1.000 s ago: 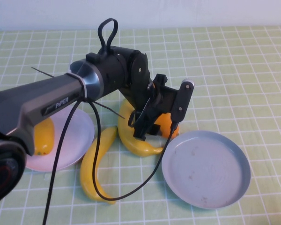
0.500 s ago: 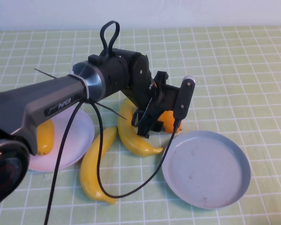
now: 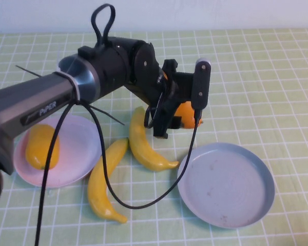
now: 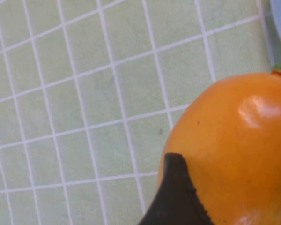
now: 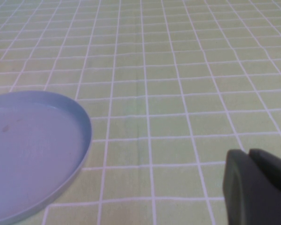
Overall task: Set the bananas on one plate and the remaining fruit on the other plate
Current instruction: Put one type of fruit in the left plate
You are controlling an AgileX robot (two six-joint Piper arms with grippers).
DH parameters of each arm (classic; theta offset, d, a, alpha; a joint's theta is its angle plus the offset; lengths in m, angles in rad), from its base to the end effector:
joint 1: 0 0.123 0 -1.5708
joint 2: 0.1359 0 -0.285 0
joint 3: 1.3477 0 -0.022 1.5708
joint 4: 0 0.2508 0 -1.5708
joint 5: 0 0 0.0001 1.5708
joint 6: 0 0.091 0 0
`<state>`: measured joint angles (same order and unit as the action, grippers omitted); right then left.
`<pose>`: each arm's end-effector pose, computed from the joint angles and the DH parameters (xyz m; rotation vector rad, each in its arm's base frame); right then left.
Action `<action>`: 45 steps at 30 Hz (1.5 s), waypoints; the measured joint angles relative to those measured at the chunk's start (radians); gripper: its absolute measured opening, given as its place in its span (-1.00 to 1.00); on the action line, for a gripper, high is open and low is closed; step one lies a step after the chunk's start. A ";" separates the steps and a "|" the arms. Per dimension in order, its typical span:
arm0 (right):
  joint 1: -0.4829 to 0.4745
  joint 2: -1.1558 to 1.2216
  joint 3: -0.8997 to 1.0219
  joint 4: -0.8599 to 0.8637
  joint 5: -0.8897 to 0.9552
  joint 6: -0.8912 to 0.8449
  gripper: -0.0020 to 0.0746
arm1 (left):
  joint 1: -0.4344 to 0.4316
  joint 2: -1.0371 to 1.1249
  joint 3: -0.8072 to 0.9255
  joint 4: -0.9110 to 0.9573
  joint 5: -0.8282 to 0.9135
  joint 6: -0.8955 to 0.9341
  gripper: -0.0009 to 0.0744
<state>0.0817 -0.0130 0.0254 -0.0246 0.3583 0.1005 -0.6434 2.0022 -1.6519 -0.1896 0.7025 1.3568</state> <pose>0.0528 0.0035 0.1731 0.0021 1.8554 0.1027 0.3558 -0.2806 0.2455 2.0440 1.4717 0.0760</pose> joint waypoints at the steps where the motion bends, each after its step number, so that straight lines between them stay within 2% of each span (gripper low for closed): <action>1: 0.000 0.000 0.000 0.000 0.000 0.000 -0.99 | 0.000 -0.009 0.000 -0.006 0.003 -0.009 0.21; 4: 0.000 0.000 0.000 0.000 0.000 0.000 -0.99 | 0.000 -0.041 0.000 -0.016 0.023 -0.107 0.21; 6: 0.000 0.000 0.000 0.000 0.000 0.000 -0.99 | 0.000 -0.062 0.000 -0.016 0.045 -0.240 0.21; 15: 0.000 0.000 0.000 0.000 0.000 0.000 -0.99 | 0.000 -0.159 0.000 0.156 0.224 -1.069 0.20; 21: 0.000 0.000 0.000 0.000 0.000 0.000 -0.99 | 0.000 -0.185 0.000 0.342 0.417 -1.385 0.20; 24: 0.000 0.000 0.000 0.000 0.000 0.000 -0.99 | 0.002 -0.185 0.000 0.403 0.499 -1.462 0.20; 29: 0.000 0.000 0.000 0.000 0.000 0.000 -0.99 | 0.016 -0.185 0.000 0.448 0.523 -1.542 0.20; 39: 0.000 0.000 0.000 0.000 0.000 0.000 -0.99 | 0.121 -0.185 0.003 0.419 0.526 -1.563 0.20; 45: 0.000 0.000 0.000 0.000 0.000 0.000 -0.99 | 0.161 -0.193 0.098 0.415 0.524 -1.566 0.20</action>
<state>0.0817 -0.0130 0.0254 -0.0246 0.3583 0.1005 -0.4827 1.8091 -1.5542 0.2250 1.2269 -0.2092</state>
